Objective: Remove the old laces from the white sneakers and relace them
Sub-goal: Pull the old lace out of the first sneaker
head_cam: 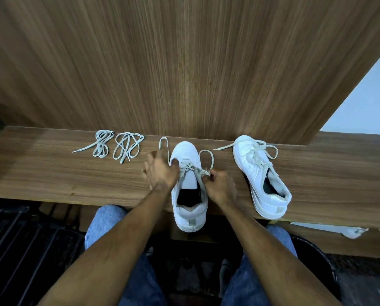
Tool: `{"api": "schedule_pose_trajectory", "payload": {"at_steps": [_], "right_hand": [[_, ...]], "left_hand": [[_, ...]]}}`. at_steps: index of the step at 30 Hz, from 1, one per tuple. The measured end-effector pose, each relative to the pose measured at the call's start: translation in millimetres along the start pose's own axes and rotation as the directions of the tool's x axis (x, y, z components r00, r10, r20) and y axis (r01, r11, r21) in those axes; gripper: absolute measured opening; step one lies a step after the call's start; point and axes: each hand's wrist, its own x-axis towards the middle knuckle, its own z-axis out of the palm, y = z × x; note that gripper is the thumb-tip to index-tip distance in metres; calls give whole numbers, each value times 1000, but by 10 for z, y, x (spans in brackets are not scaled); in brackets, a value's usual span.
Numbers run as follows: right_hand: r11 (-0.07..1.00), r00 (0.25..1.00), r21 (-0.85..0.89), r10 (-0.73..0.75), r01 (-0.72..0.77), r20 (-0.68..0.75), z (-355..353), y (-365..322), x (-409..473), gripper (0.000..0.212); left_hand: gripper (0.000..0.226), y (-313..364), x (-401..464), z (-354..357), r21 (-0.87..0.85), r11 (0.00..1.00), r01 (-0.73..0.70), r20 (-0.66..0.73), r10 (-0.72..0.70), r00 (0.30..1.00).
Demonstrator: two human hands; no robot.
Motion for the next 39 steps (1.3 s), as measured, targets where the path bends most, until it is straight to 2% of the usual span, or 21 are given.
{"api": "schedule_pose_trajectory", "payload": {"at_steps": [2,3,5,7,9,10,11,12,14,15,17,19,21,24,26,28,33,34,36,38,39], "right_hand": [[1000,1000,0,3,-3,-1,0,-5,-5,23],[1000,1000,-7,2,-2,-1,0,-6,-4,23],[1000,1000,-25,1,-1,5,2,-8,-6,24],[1000,1000,-27,0,0,4,-5,-11,-9,24],[1000,1000,-24,1,-1,3,-15,-2,-7,23],[1000,1000,-19,-2,2,3,-15,3,-4,23],[1000,1000,-14,-8,8,3,-16,7,0,23],[1000,1000,-14,-13,13,5,-14,11,3,24],[1000,1000,-16,-17,17,9,-12,16,1,25],[1000,1000,-16,-15,16,10,-13,12,0,26],[1000,1000,-19,-16,16,11,-15,1,0,27],[1000,1000,-17,-13,13,6,-13,-2,0,26],[1000,1000,-12,-9,9,8,-16,-7,-8,24],[1000,1000,-12,-23,23,13,-18,-8,-19,22],[1000,1000,-6,-20,21,12,-26,-10,-26,21],[1000,1000,-11,-12,12,12,-27,-2,-22,22],[1000,1000,-7,-6,6,27,-8,29,2,21],[1000,1000,-6,-10,10,23,1,38,10,21],[1000,1000,-1,-15,15,14,9,45,19,23],[1000,1000,10,-19,19,15,15,51,27,23],[1000,1000,14,-23,23,17,13,54,24,24]], "left_hand": [[34,60,-81,85,183,960,-212,99,196,976],[32,81,-103,138,248,929,-274,145,244,959],[30,108,-132,215,367,874,-319,179,270,946],[27,121,-140,247,465,813,-350,141,322,936],[25,186,-131,181,480,798,-365,90,369,925],[24,207,-92,129,416,841,-347,24,371,928],[20,233,-24,47,275,915,-296,-75,328,942],[17,274,53,-63,61,973,-222,-171,229,958],[18,314,226,-272,-350,929,-124,-279,23,960],[16,337,289,-359,-432,894,-120,-325,-30,945],[8,371,348,-464,-450,885,-121,-371,-62,927],[12,359,352,-439,-361,927,-100,-336,-30,941],[33,286,277,-327,-169,982,-90,-223,50,973],[52,195,90,-101,154,966,-209,-28,216,976],[45,166,-24,47,285,908,-308,89,295,951],[34,141,-91,159,336,877,-344,175,301,937],[30,174,-69,133,487,766,-419,206,365,908],[26,204,-51,81,455,791,-409,173,372,912],[18,291,15,-65,314,892,-325,18,336,942],[19,385,122,-228,79,977,-200,-152,210,966],[20,413,183,-299,-38,987,-158,-210,146,967]]}}
